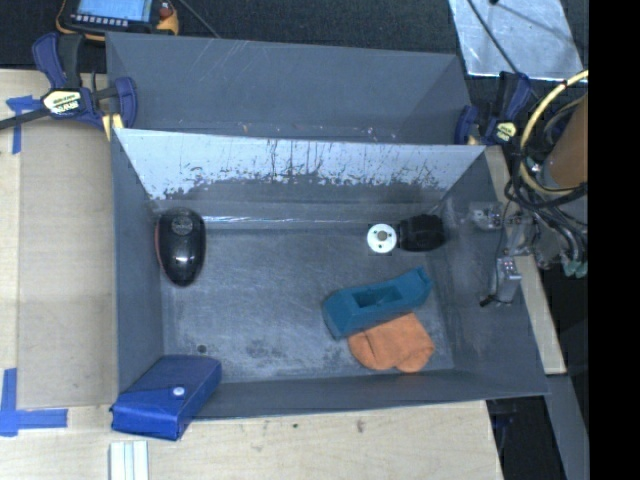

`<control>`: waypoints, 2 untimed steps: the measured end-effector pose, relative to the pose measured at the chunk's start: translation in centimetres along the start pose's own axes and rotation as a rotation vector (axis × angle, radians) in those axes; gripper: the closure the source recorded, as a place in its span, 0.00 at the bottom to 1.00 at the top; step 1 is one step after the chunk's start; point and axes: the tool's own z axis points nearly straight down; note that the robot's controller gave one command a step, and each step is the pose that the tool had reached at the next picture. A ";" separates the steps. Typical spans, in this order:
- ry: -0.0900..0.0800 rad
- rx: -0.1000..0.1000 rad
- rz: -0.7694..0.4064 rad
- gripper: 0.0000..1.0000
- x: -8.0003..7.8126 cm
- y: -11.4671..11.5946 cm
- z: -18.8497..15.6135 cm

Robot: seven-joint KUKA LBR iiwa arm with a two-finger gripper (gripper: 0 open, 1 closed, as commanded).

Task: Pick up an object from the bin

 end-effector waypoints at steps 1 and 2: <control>-0.007 0.001 0.207 0.00 -2.5 -0.2 2.3; 0.001 0.000 0.321 0.00 -5.1 1.8 6.6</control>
Offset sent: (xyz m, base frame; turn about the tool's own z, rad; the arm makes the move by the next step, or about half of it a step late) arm 0.0532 0.0211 -0.0702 0.3169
